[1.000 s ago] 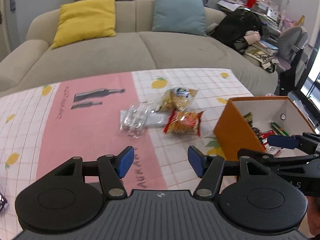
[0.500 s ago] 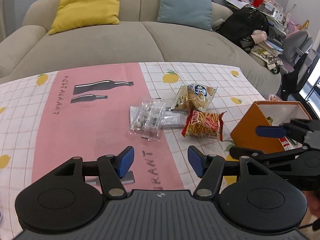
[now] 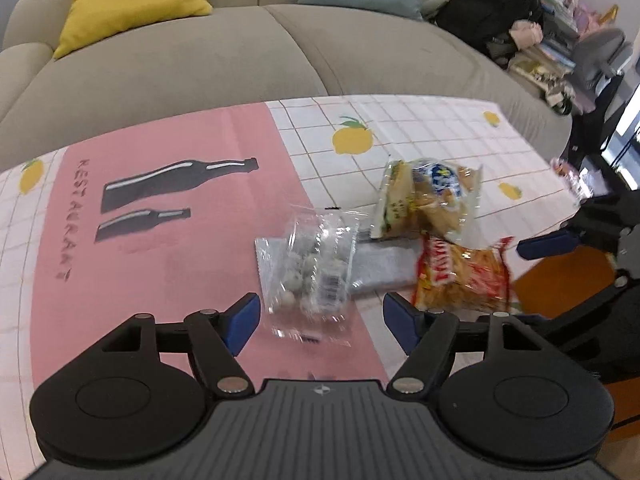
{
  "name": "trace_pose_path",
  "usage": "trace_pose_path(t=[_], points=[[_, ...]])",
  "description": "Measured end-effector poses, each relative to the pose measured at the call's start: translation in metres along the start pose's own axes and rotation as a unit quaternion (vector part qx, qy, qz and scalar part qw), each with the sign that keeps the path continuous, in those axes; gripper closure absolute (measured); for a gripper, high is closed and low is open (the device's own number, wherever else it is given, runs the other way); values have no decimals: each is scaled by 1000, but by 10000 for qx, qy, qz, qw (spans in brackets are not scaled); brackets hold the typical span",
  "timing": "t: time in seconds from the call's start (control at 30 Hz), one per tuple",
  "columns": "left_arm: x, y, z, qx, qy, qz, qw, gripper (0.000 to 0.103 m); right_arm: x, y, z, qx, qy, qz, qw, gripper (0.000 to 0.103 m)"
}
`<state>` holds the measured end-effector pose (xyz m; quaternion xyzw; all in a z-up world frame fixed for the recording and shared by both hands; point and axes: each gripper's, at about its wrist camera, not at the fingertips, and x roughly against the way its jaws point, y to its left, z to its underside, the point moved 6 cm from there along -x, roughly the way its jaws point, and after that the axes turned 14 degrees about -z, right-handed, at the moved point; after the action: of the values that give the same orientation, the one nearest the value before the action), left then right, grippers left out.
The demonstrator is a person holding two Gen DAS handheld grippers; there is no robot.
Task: Organize snacks
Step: 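Move both open tools back over the remaining snacks, then grasp the white candy-ball packet with the left tool while the right tool grasps the red Mimi bag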
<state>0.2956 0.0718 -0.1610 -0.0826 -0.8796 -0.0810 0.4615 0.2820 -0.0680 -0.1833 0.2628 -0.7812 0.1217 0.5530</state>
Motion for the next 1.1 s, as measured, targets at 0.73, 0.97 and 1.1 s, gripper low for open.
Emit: trace_pose_path(t=[0.73,0.97,1.1], points=[[-57,-7,-11,-253,289,64,9992,38,-49,-11,-21,52,624,24,9980,38],[-44,0,0,85,634,-82,9979,43,-42,-3,-16,-530,443,-233,9973,44],[-27,5,17,347,833,-199,9957,43,-37,9,-5,-1064,251,-551,9925,44]])
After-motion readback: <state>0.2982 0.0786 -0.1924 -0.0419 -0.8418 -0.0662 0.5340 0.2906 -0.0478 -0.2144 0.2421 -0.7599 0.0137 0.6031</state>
